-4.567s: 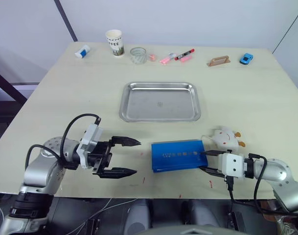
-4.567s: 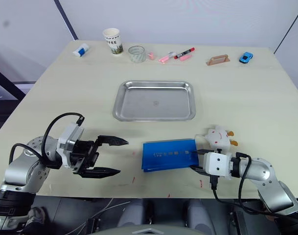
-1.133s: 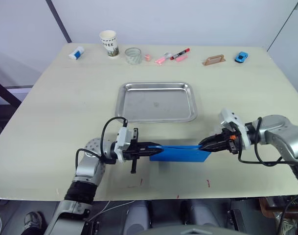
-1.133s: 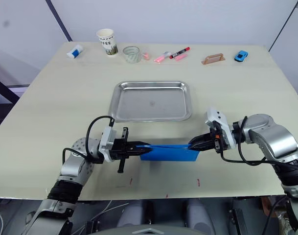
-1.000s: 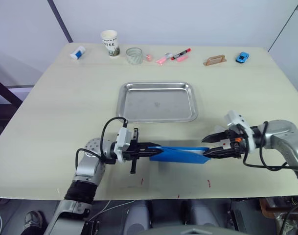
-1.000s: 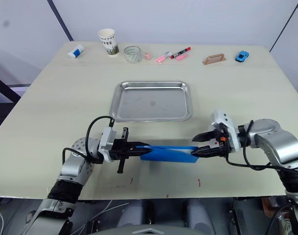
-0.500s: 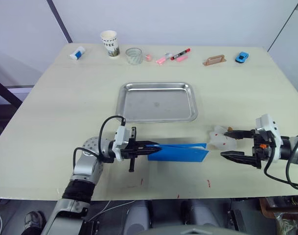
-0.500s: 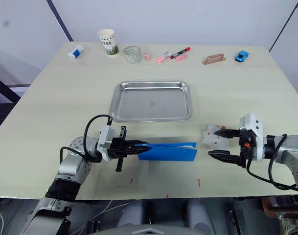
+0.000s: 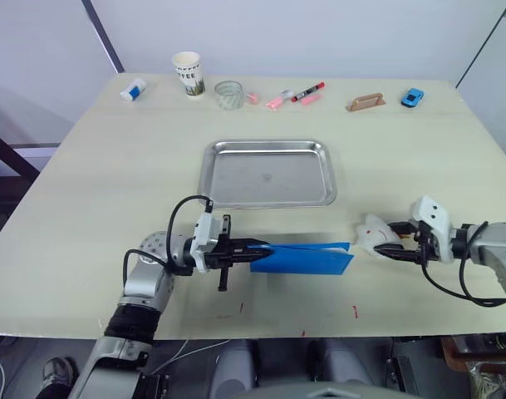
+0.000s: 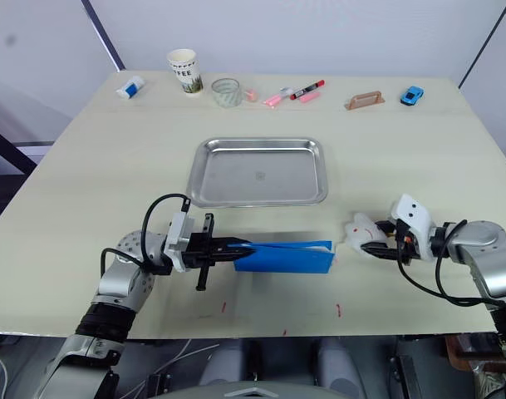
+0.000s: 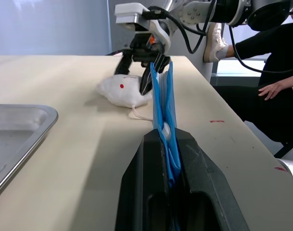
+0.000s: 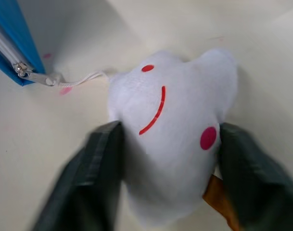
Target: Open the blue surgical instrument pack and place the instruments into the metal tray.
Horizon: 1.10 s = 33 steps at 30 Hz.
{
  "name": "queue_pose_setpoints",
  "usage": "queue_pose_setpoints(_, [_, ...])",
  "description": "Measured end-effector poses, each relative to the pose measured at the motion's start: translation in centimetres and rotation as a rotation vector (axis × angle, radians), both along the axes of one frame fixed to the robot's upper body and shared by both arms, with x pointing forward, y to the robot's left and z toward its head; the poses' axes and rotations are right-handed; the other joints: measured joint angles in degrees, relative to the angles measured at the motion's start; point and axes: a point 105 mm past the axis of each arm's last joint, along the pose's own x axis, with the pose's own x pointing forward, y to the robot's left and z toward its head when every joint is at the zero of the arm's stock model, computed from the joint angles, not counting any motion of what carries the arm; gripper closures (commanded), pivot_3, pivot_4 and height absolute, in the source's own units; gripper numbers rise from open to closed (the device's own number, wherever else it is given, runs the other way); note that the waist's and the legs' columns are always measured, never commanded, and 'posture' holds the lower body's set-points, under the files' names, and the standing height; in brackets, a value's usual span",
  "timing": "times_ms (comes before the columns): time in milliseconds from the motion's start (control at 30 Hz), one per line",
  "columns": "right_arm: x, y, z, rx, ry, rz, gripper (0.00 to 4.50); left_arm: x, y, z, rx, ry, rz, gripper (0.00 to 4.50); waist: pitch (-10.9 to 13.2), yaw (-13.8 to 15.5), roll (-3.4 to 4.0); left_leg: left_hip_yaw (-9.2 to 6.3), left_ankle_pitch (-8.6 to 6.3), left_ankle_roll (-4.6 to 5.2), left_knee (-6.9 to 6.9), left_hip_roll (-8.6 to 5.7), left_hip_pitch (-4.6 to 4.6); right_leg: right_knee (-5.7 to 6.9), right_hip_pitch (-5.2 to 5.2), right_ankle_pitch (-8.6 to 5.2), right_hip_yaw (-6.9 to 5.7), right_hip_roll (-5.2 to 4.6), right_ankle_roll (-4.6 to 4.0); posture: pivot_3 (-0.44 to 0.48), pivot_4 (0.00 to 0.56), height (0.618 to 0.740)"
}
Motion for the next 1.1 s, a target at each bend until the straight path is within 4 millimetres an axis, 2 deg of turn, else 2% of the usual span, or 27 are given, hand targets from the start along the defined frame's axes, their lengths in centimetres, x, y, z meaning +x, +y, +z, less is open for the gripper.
queue_pose_setpoints(33, [0.0,0.0,0.0,0.000,0.000,0.003,3.05,0.0,0.0,0.0,0.000,-0.001,0.001,4.50,0.00,0.00,0.00,-0.01,0.00,0.00,0.00,0.00,0.00,0.00,0.00,0.00,0.00,0.00,0.00,0.000,0.150,0.740])
queue_pose_setpoints(133, [0.0,0.4,0.4,0.008,-0.002,0.017,4.34,0.0,0.0,0.0,0.000,-0.002,0.007,4.50,0.00,0.03,0.00,0.00,0.00,0.00,0.00,0.00,0.00,0.00,0.00,0.00,0.00,0.00,0.00,0.000,0.150,0.740])
queue_pose_setpoints(167, [-0.1,0.5,0.5,0.011,0.002,0.018,4.49,0.0,0.0,0.0,0.000,-0.002,0.008,4.50,0.00,0.02,0.00,-0.01,0.00,-0.01,0.00,0.00,0.00,0.00,0.00,0.00,-0.01,0.00,0.00,0.000,0.150,0.740])
queue_pose_setpoints(300, [-0.3,0.8,1.2,0.048,0.014,0.012,4.49,0.0,0.0,0.1,0.000,-0.006,0.010,4.50,0.01,0.05,0.02,0.00,0.00,-0.01,0.00,0.00,-0.01,0.00,0.00,0.00,0.00,-0.01,0.00,0.000,0.150,0.740])
queue_pose_setpoints(367, [-0.5,1.1,2.3,0.082,-0.003,0.018,4.49,0.0,-0.1,0.1,0.001,-0.005,0.012,4.50,0.01,0.09,0.02,-0.01,0.00,0.00,0.00,0.00,-0.01,0.00,0.00,0.00,-0.01,-0.01,0.00,0.000,0.150,0.740])
queue_pose_setpoints(433, [-1.0,1.4,4.6,0.147,-0.021,0.026,4.49,0.1,-0.1,0.1,0.002,-0.004,0.019,4.50,0.03,0.14,0.04,-0.02,0.00,0.00,0.00,0.00,-0.02,0.00,0.00,0.00,-0.01,-0.02,0.00,0.000,0.150,0.740])
queue_pose_setpoints(667, [-2.9,2.3,8.9,0.253,-0.009,0.051,4.49,0.1,0.0,0.1,0.009,0.001,0.026,4.50,0.02,0.16,0.04,-0.07,-0.10,0.18,0.00,0.00,-0.02,-0.01,0.00,0.00,-0.02,-0.03,0.00,0.000,0.150,0.740])
queue_pose_setpoints(867, [-3.5,2.9,10.3,0.329,0.031,0.067,4.49,0.2,0.1,0.1,0.013,0.007,0.028,4.50,0.03,0.13,0.04,-0.10,-0.11,0.20,-0.01,0.00,-0.02,0.00,0.00,0.00,-0.01,-0.03,0.00,0.000,0.150,0.740])
queue_pose_setpoints(1000, [-3.6,4.5,12.4,0.407,0.019,0.114,4.49,0.1,0.1,0.1,0.016,0.006,0.027,4.50,0.03,0.10,0.04,-0.32,-0.12,0.21,-0.01,0.00,-0.03,-0.01,0.00,0.00,-0.02,-0.03,-0.01,0.000,0.150,0.740])
queue_pose_setpoints(1100, [-3.4,5.6,13.0,0.435,0.014,0.135,4.49,0.2,0.1,0.1,0.017,0.004,0.027,4.50,0.03,0.15,0.04,-0.36,-0.13,0.22,-0.01,-0.01,-0.05,-0.01,0.00,0.00,-0.03,-0.04,0.00,0.000,0.150,0.740])
